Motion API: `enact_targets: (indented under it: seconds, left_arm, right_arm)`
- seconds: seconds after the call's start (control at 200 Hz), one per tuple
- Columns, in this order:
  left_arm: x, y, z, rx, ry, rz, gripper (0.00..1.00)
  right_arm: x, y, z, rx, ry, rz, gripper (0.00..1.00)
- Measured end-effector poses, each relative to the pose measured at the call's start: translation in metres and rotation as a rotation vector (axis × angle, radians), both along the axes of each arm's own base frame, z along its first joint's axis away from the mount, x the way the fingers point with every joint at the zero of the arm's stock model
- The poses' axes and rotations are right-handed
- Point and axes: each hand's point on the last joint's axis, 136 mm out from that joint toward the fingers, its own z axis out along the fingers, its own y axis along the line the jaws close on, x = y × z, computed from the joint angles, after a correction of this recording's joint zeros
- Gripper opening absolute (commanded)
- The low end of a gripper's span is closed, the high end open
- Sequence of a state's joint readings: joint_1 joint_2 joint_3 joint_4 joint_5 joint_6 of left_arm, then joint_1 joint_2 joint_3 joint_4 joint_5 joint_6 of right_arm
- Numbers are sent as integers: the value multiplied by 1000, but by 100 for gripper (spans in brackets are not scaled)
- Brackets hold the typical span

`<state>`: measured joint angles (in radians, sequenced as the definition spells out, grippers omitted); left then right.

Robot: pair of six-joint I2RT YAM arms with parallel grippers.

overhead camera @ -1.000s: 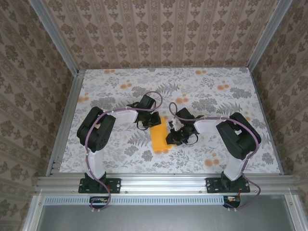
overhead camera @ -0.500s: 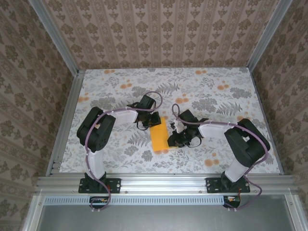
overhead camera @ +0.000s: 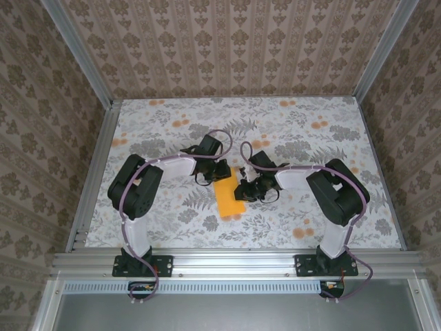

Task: Fold a paper plane with a square sheet of paper (pick it up from the middle)
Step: Fold the square sheet of paper in half at the center of the table.

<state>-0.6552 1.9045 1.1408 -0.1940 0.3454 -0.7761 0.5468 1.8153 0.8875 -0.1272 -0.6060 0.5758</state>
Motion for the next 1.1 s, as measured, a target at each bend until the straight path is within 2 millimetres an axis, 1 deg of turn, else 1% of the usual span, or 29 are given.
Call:
enact_targets:
  seconds: [0.1, 0.19, 0.255, 0.34, 0.475, 0.79, 0.88, 1.02, 1.1]
  left_arm:
    - [4, -7, 8, -31, -13, -15, 16]
    - [10, -19, 14, -61, -25, -32, 16]
    - [15, -26, 15, -72, -27, -40, 16]
    - [18, -31, 8, -69, -21, -42, 16]
    - [16, -29, -10, -47, 9, -43, 15]
    - [18, -27, -11, -47, 4, -39, 11]
    - [17, -27, -12, -48, 4, -40, 11]
    - [18, -27, -13, -56, 1, -42, 11]
    - [17, -28, -13, -62, -1, -44, 10]
  right_arm:
    - [0, 0, 0, -1, 1, 0, 14]
    - [0, 0, -1, -2, 3, 0, 14]
    - [0, 0, -1, -1, 5, 0, 14]
    - [0, 0, -1, 0, 5, 0, 14]
    - [0, -1, -1, 0, 6, -2, 14]
    - [-2, -1, -1, 13, 18, 2, 15]
    - [-8, -4, -1, 22, 27, 3, 14]
    - [-31, -14, -2, 25, 63, 16, 15]
    - [-38, -17, 0, 21, 73, 26, 16]
